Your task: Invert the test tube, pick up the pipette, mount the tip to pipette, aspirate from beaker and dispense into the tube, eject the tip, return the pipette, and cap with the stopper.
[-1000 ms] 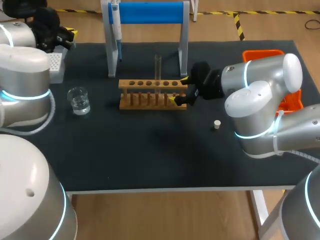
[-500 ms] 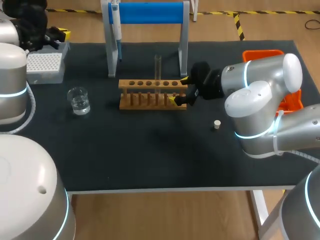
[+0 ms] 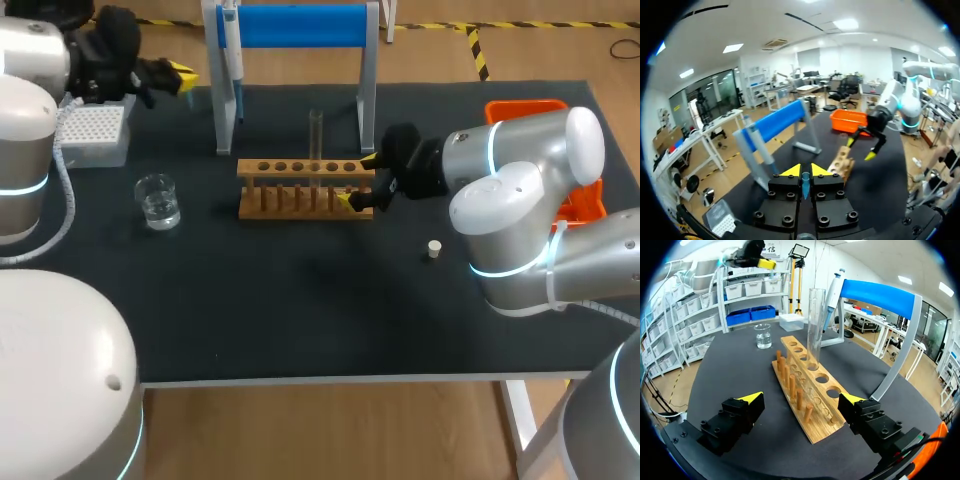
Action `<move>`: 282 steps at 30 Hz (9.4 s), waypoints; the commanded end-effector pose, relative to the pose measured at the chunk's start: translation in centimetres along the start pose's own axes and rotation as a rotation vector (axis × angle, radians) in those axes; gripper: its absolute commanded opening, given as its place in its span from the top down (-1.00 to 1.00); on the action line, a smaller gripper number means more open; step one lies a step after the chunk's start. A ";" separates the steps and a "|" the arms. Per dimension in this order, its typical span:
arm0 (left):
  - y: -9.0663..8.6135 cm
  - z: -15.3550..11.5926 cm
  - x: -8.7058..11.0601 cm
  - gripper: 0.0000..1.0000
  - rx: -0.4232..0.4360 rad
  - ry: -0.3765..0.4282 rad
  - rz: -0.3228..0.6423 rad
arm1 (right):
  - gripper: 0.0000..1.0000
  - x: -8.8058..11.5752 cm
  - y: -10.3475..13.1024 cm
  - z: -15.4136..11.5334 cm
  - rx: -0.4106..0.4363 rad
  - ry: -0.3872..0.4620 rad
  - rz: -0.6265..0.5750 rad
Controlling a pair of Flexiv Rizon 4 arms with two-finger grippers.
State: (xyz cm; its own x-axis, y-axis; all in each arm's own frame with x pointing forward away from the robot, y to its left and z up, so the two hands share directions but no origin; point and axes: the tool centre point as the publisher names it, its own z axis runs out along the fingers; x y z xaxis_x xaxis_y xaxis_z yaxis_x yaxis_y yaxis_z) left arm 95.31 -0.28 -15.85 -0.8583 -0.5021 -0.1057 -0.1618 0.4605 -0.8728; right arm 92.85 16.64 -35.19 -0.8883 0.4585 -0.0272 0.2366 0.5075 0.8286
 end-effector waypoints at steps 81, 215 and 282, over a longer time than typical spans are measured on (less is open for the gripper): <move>-9.2 6.9 19.1 1.00 -0.087 0.394 0.065 | -1.00 3.9 1.4 -15.4 -0.343 0.188 -0.098; -9.2 6.9 19.1 -1.00 -0.087 0.394 0.065 | 1.00 11.1 12.5 -12.2 -0.604 0.603 -0.149; -9.2 6.9 19.1 -1.00 -0.087 0.394 0.065 | 1.00 7.1 -3.6 -22.9 -0.561 0.529 -0.066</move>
State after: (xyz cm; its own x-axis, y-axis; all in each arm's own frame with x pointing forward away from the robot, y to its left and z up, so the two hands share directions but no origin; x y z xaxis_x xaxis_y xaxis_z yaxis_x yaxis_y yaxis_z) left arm 83.79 -19.22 -13.16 -0.9863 -0.1587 0.0445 -0.1256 0.5490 -0.8264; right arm 76.78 1.38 -25.61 -0.9967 -0.0439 0.0680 0.0676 0.0099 0.9977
